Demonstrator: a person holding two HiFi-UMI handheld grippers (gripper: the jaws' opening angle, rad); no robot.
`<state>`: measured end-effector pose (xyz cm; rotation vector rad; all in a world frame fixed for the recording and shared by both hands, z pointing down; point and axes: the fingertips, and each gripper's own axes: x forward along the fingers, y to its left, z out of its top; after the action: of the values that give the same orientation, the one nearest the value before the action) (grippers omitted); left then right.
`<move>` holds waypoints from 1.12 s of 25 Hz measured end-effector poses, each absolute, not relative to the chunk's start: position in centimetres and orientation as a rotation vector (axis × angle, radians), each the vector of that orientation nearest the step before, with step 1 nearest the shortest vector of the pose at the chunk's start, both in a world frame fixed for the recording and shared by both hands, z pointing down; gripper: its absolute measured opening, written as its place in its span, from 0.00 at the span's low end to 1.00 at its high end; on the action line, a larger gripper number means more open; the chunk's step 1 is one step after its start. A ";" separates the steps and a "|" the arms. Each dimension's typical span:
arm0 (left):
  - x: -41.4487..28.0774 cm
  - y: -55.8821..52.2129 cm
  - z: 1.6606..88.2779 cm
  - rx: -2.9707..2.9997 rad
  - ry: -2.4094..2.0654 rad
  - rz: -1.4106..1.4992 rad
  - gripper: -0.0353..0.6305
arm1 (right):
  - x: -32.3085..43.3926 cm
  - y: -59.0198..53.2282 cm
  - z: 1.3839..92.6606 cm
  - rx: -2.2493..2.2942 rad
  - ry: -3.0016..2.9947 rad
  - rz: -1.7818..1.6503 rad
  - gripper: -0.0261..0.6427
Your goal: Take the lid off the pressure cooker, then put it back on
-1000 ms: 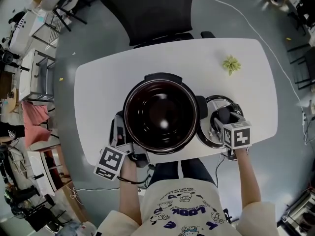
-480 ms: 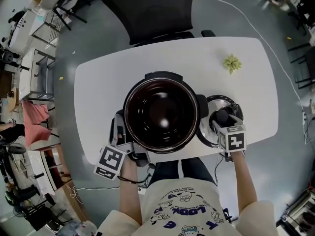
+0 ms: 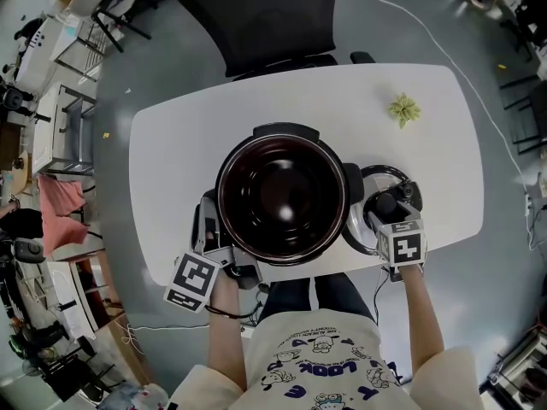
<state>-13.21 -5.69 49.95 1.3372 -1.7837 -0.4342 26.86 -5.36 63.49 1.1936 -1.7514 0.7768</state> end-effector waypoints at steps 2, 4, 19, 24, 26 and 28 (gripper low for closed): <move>-13.2 -5.7 50.0 1.339 -1.783 -0.435 0.28 | 26.8 -5.4 63.4 1.198 -1.758 0.770 0.48; -13.2 -5.7 50.0 1.340 -1.783 -0.436 0.28 | 26.8 -5.4 63.5 1.202 -1.767 0.762 0.48; -14.0 -5.6 48.3 1.416 -1.844 -0.402 0.35 | 26.7 -6.7 60.4 1.328 -1.854 0.764 0.63; -14.4 -5.3 46.5 1.460 -1.873 -0.405 0.36 | 26.4 -8.4 55.0 1.440 -1.958 0.717 0.63; -14.3 -5.5 45.3 1.493 -1.886 -0.405 0.36 | 26.4 -9.4 52.2 1.498 -2.024 0.668 0.62; -14.2 -5.8 43.7 1.540 -1.916 -0.401 0.36 | 26.2 -10.4 49.1 1.549 -2.089 0.603 0.61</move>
<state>-14.18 -5.80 43.73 1.5401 -1.9164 -0.4005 26.15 -10.37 49.07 1.5494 -2.0892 0.6027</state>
